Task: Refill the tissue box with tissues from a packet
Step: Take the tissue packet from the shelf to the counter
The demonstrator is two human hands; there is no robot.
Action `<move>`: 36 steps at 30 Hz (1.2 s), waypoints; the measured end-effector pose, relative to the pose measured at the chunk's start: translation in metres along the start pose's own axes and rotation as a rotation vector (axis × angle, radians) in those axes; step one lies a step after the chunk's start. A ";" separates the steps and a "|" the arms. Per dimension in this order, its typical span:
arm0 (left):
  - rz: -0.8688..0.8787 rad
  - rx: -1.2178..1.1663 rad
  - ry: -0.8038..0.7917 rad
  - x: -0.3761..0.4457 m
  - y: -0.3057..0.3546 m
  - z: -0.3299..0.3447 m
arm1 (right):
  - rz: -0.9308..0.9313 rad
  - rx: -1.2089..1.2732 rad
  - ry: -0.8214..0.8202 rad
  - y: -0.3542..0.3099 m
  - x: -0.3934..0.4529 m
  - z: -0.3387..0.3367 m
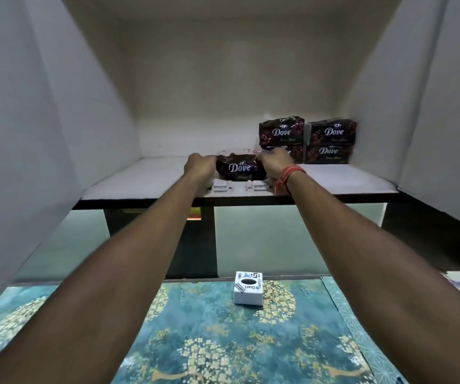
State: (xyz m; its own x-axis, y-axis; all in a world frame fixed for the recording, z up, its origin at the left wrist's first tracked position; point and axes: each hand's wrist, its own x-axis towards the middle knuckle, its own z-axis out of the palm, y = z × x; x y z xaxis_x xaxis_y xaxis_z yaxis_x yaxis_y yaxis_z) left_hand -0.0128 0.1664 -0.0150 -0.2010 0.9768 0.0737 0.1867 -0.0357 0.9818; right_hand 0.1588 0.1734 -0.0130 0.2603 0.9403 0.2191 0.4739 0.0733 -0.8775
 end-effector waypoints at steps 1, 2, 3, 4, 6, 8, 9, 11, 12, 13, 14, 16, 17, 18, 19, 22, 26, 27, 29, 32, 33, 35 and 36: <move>0.004 -0.002 -0.046 0.005 0.000 0.002 | 0.011 0.010 -0.001 -0.001 0.004 0.002; 0.013 -0.006 -0.094 0.007 0.001 0.004 | 0.013 0.014 -0.004 -0.002 0.007 0.004; 0.020 -0.009 -0.124 0.007 0.002 0.005 | 0.011 0.013 -0.005 -0.004 0.009 0.005; 0.019 -0.033 -0.133 0.007 0.005 0.006 | -0.003 0.026 0.000 -0.006 0.009 0.007; 0.037 -0.169 -0.119 0.005 0.010 0.009 | -0.036 0.122 0.055 -0.009 0.005 0.010; 0.115 -0.310 -0.058 -0.001 0.013 0.013 | -0.094 0.270 0.172 -0.011 -0.007 0.012; 0.164 -0.357 -0.022 -0.007 0.013 0.015 | -0.133 0.354 0.224 -0.012 -0.018 0.012; 0.252 -0.449 0.032 -0.024 0.009 0.018 | -0.218 0.490 0.293 -0.012 -0.042 0.012; 0.291 -0.489 0.054 -0.036 0.007 0.019 | -0.247 0.548 0.313 -0.012 -0.055 0.011; 0.329 -0.521 0.077 -0.049 0.005 0.018 | -0.270 0.593 0.321 -0.010 -0.068 0.011; 0.367 -0.542 0.096 -0.062 0.001 0.018 | -0.293 0.625 0.324 -0.008 -0.081 0.010; 0.411 -0.563 0.127 -0.087 -0.013 0.017 | -0.322 0.641 0.340 0.003 -0.106 0.010; 0.419 -0.570 0.136 -0.100 -0.024 0.016 | -0.329 0.639 0.346 0.012 -0.118 0.011; 0.426 -0.579 0.145 -0.112 -0.037 0.016 | -0.338 0.639 0.343 0.022 -0.130 0.013; 0.429 -0.589 0.154 -0.124 -0.052 0.016 | -0.353 0.636 0.340 0.034 -0.143 0.016; 0.406 -0.618 0.197 -0.153 -0.102 0.017 | -0.347 0.639 0.325 0.076 -0.178 0.033; 0.243 -0.628 0.234 -0.170 -0.171 0.017 | -0.236 0.595 0.235 0.130 -0.206 0.062; 0.189 -0.633 0.234 -0.171 -0.188 0.017 | -0.209 0.570 0.199 0.141 -0.211 0.069; 0.072 -0.637 0.247 -0.171 -0.219 0.016 | -0.169 0.524 0.132 0.163 -0.217 0.084; -0.087 -0.593 0.267 -0.164 -0.260 0.013 | -0.087 0.453 0.025 0.195 -0.218 0.106; -0.128 -0.573 0.273 -0.161 -0.272 0.012 | -0.063 0.429 -0.010 0.205 -0.217 0.114; -0.202 -0.566 0.276 -0.151 -0.293 0.011 | -0.041 0.395 -0.055 0.222 -0.212 0.128; -0.235 -0.579 0.277 -0.145 -0.304 0.011 | -0.035 0.384 -0.066 0.229 -0.208 0.135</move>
State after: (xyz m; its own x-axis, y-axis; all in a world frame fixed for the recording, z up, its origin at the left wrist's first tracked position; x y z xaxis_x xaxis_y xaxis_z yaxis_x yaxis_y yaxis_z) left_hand -0.0300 0.0380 -0.3259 -0.4261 0.8852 -0.1867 -0.4210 -0.0114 0.9070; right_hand 0.0992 0.0392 -0.3175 0.1886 0.9536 0.2345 0.1286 0.2127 -0.9686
